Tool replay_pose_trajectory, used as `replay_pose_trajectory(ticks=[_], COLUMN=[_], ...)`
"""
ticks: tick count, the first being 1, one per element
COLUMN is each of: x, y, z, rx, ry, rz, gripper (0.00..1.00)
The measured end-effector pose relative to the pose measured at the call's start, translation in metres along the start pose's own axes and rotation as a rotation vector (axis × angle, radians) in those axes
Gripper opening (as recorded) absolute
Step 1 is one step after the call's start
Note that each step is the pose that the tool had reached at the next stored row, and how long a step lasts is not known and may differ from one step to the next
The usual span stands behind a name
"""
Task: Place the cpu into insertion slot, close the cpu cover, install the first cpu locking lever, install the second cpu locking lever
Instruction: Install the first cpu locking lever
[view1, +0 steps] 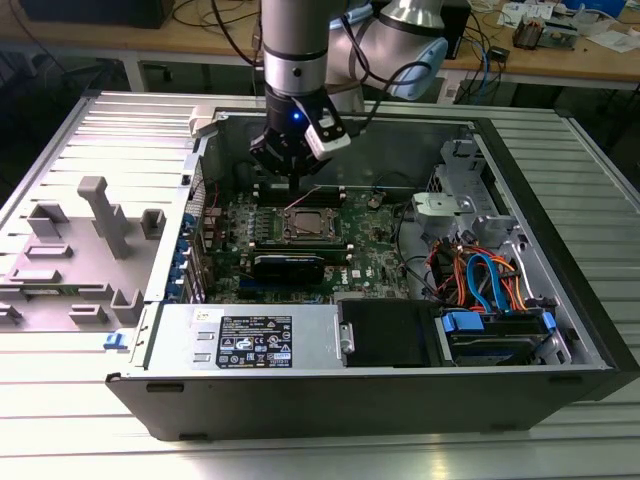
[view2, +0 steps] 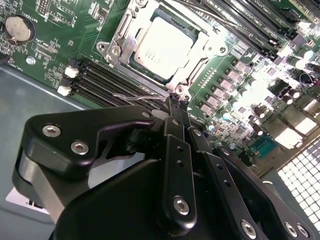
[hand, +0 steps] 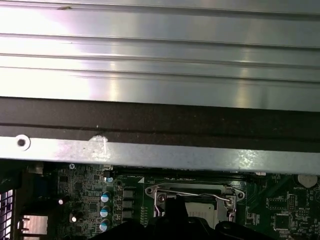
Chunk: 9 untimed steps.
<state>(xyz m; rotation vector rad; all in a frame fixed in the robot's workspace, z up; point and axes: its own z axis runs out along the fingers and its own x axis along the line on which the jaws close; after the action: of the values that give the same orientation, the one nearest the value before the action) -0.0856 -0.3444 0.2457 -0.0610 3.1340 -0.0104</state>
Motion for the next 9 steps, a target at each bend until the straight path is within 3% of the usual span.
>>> replay_pose_trajectory(ticks=[3,9], x=[-0.0006,-0.0009], y=[0.0001,0.0029], z=[0.001,0.0036], rx=[-0.0001,0.0], ry=[0.0002,0.0003], rz=[0.037,0.039], gripper=[0.11,0.11])
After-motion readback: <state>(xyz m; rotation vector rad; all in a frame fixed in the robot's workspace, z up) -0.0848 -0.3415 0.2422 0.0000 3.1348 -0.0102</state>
